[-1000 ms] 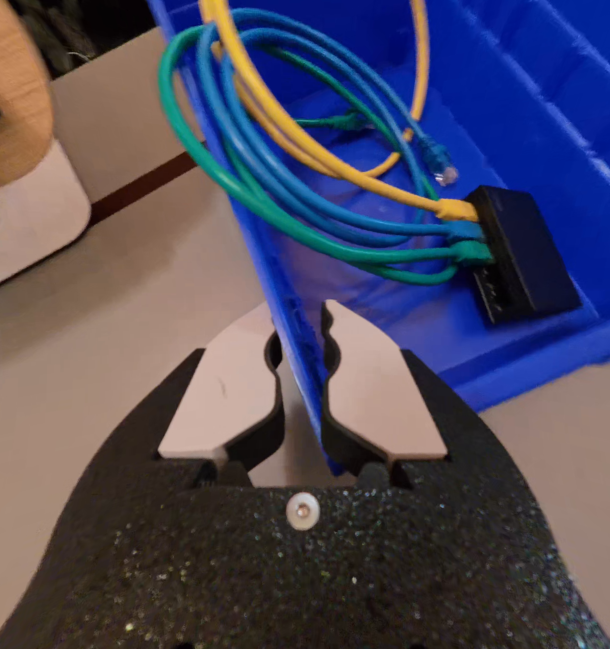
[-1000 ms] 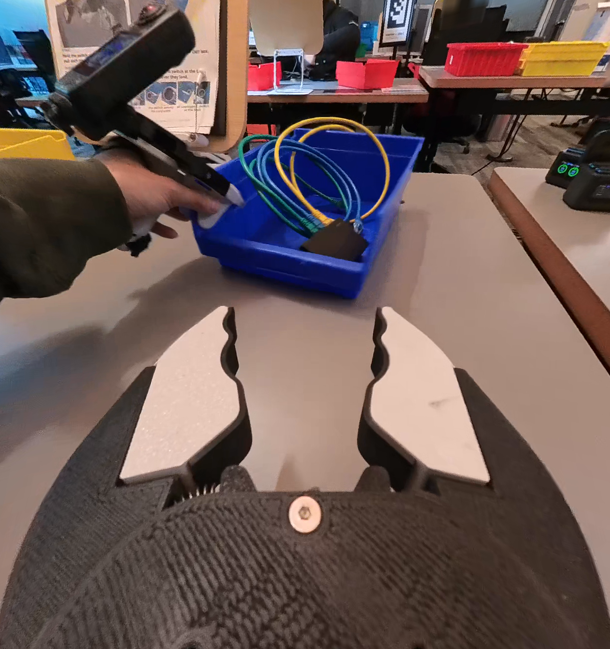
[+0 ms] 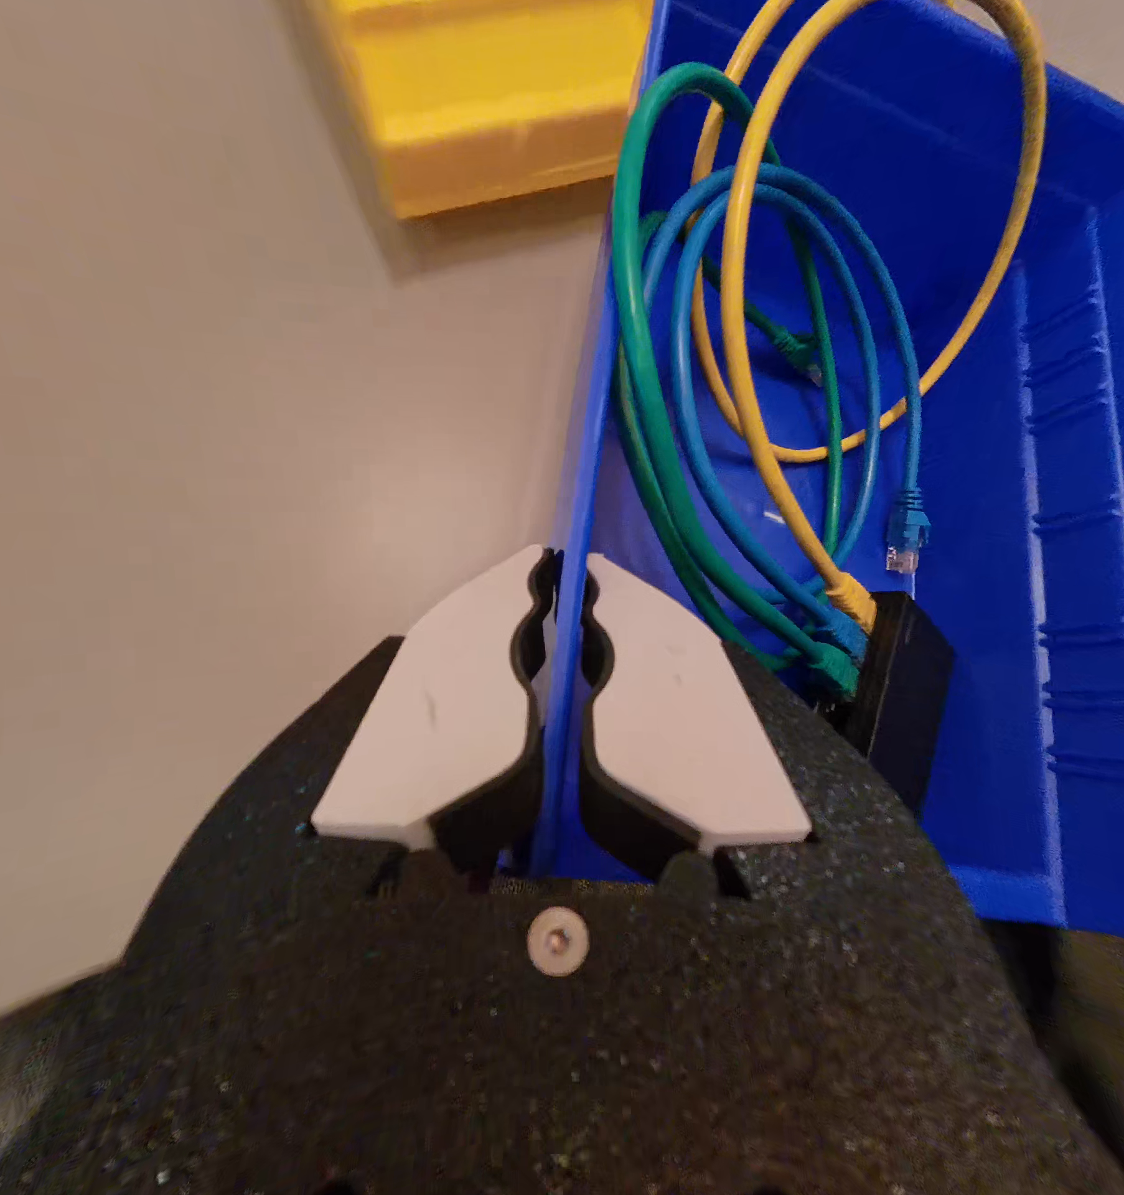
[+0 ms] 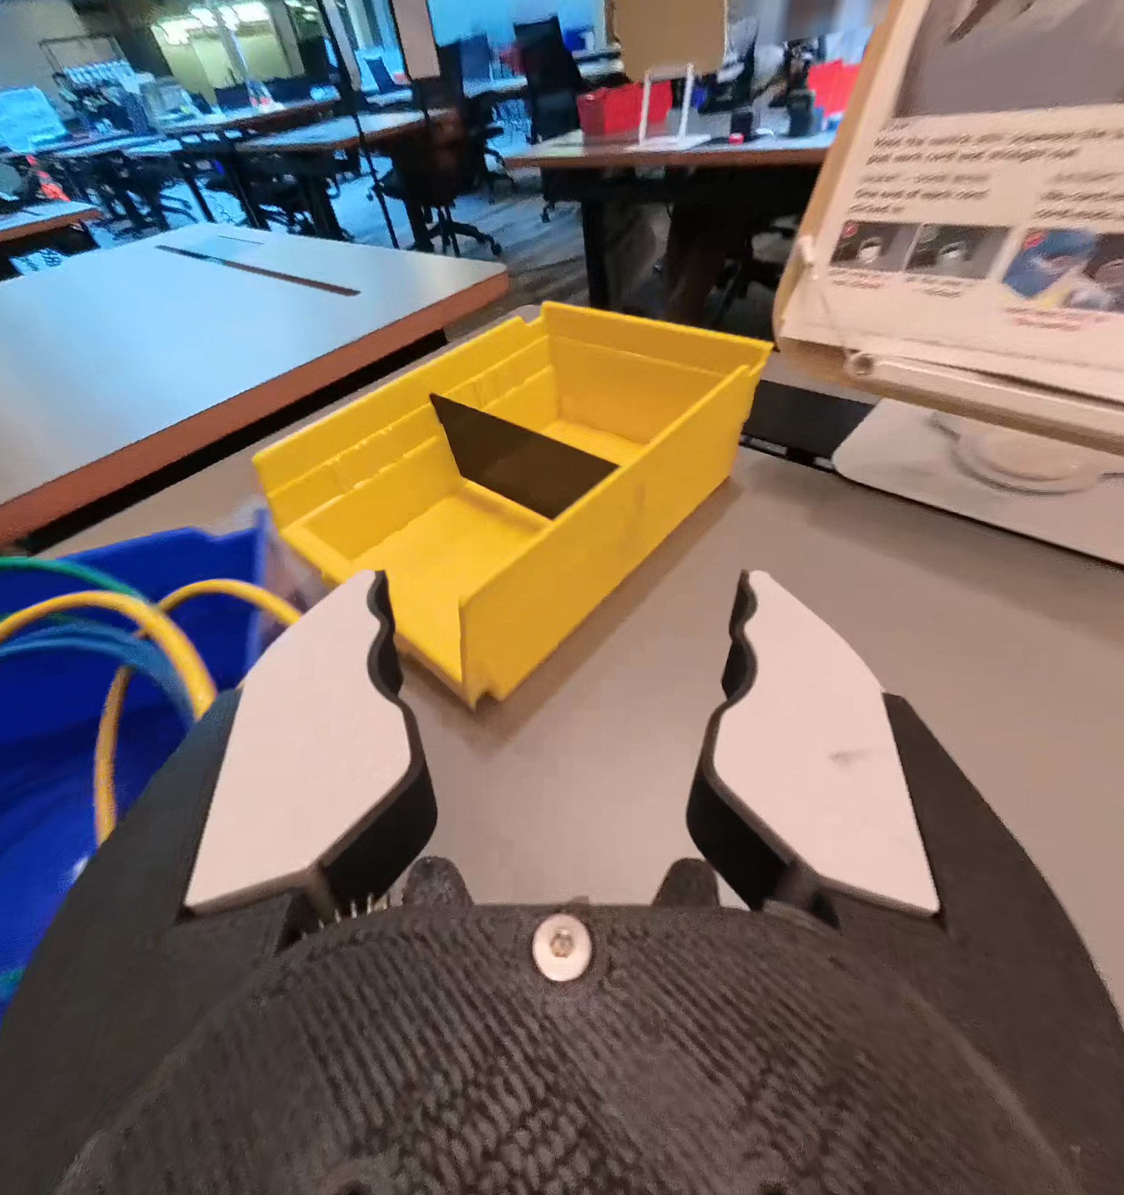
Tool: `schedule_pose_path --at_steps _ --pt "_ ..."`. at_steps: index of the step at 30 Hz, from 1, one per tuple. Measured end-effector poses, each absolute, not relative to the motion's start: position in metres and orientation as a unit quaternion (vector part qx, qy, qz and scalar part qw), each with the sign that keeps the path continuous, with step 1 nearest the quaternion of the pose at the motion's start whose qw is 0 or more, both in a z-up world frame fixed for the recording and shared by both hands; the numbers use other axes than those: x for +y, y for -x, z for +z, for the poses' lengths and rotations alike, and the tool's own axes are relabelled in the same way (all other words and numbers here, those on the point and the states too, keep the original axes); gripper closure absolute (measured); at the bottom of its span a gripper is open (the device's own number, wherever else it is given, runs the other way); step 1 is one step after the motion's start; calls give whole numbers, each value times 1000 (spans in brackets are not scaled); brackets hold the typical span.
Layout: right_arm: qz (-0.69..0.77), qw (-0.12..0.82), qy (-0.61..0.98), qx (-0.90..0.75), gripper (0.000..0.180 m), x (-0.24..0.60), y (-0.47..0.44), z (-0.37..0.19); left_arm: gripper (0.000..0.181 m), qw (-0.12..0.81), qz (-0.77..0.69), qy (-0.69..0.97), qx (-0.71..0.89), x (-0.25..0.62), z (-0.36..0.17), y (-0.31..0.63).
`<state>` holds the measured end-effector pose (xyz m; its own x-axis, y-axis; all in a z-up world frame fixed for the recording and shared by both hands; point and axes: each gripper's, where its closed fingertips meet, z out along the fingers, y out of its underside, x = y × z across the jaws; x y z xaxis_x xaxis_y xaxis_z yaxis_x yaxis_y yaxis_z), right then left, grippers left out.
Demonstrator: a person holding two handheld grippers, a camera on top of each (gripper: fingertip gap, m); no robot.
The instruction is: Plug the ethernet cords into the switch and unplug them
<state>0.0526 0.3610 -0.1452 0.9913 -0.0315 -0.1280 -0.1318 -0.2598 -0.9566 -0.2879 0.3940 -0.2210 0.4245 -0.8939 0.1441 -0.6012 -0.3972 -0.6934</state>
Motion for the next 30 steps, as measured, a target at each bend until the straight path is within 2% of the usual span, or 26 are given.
schedule_pose_path --at_steps 1,10,14,18,23,30 --pt "34 596 799 64 83 380 -50 -152 175 288 -254 806 451 399 -221 302" --pt "-32 498 859 110 86 463 -29 -217 175 315 -193 873 319 427 -223 394" --pt "-49 461 881 90 99 473 -26 -238 175 323 -160 881 305 432 -224 412" --pt "-41 487 868 95 109 480 -33 -236 176 323 -156 887 292 436 -227 416" --pt "-93 487 867 56 139 476 -56 -246 176 317 -166 895 268 441 -234 419" --pt "-73 497 864 34 146 430 -78 -233 176 320 -147 904 243 456 -238 428"
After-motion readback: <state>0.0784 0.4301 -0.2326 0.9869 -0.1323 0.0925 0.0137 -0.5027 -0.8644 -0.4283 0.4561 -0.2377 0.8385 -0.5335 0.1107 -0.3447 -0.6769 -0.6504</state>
